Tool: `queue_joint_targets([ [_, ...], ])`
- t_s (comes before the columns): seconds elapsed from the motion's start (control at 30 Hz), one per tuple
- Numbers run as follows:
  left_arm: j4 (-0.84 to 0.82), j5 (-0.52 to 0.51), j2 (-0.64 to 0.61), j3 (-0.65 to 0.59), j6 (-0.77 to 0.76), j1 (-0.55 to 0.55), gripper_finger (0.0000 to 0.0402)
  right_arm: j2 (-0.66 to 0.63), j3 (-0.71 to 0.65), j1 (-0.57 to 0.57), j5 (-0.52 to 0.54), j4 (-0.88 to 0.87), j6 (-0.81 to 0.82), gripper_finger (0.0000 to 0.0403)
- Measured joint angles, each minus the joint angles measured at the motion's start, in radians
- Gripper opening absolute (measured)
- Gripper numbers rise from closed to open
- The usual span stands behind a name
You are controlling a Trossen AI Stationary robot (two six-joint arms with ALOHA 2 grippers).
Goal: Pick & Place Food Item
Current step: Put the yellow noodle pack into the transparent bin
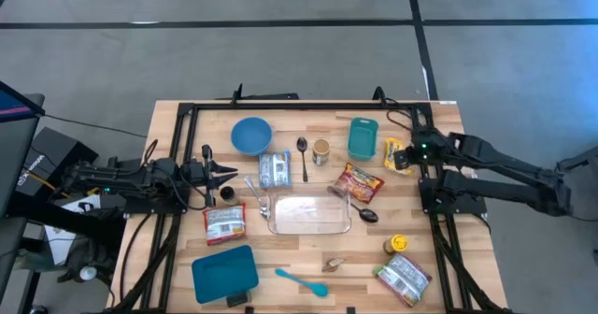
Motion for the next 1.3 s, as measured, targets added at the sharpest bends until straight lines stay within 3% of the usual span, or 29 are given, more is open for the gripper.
queue_joint_targets([
  [0.33, 0.000, 0.000, 0.000, 0.000, 0.000, 0.000, 0.0044, 0.092, 0.000, 0.131, -0.017, 0.004, 0.071, 0.0000],
  [0.77, 0.000, 0.000, 0.000, 0.000, 0.000, 0.000, 0.0044, 0.262, 0.000, 0.384, 0.196, 0.087, 0.089, 0.0000],
  [1.3, 0.000, 0.000, 0.000, 0.000, 0.000, 0.000, 0.0044, 0.510, 0.000, 0.390, 0.238, 0.103, 0.006, 0.0000],
])
